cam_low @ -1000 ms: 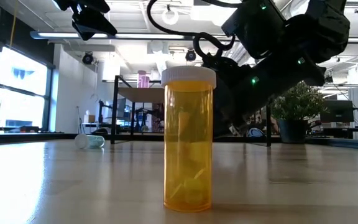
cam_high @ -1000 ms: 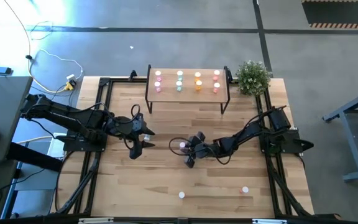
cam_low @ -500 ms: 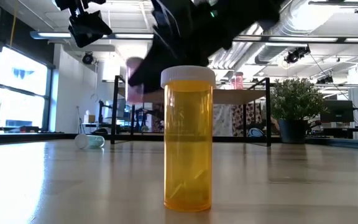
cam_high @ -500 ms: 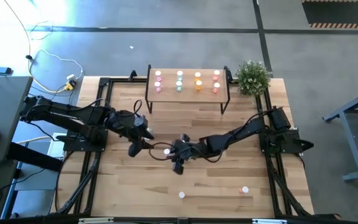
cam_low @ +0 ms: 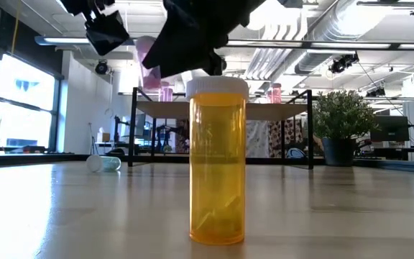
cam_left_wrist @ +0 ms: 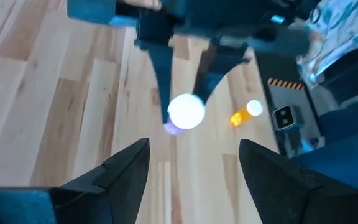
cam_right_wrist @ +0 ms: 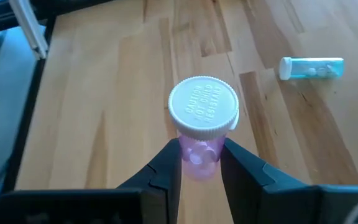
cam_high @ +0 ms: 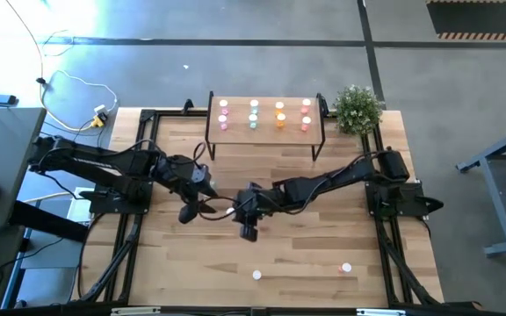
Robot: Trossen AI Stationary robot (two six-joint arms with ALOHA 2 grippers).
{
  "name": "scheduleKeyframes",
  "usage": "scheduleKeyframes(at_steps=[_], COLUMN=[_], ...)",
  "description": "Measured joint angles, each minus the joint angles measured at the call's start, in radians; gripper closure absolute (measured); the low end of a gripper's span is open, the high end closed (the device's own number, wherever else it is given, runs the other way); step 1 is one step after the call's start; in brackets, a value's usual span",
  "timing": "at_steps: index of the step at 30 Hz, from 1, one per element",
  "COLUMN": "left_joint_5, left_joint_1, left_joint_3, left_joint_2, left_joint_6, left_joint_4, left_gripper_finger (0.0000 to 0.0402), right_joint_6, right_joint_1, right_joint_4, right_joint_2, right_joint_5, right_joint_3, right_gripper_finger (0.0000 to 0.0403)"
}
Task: Pick and place medicine bottles onto shelf by color
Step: Put the pink pill bottle on the shelf aligned with the pink bottles
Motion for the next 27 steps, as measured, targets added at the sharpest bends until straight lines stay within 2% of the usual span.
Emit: scheduleKeyframes(at_steps=[18, 27], left_joint_5=[-0.005, -0.042], left_joint_1=[0.001, 0.001], left_joint_3=[0.0, 0.0], left_joint_2=[0.192, 0.217], left_joint_6=[0.066, 0.066], left_joint_4=[0.104, 0.17], left_gripper_finger=[0.0163, 0.0163], right_joint_6=[0.001, 0.023], right_joint_1=[-0.07, -0.084], right_joint_4=[-0.06, -0.084], right_joint_2=[0.0, 0.0], right_joint_5=[-0.202, -0.233], right_joint_3=[0.024, 0.023], right_gripper_finger=[0.0317, 0.0317])
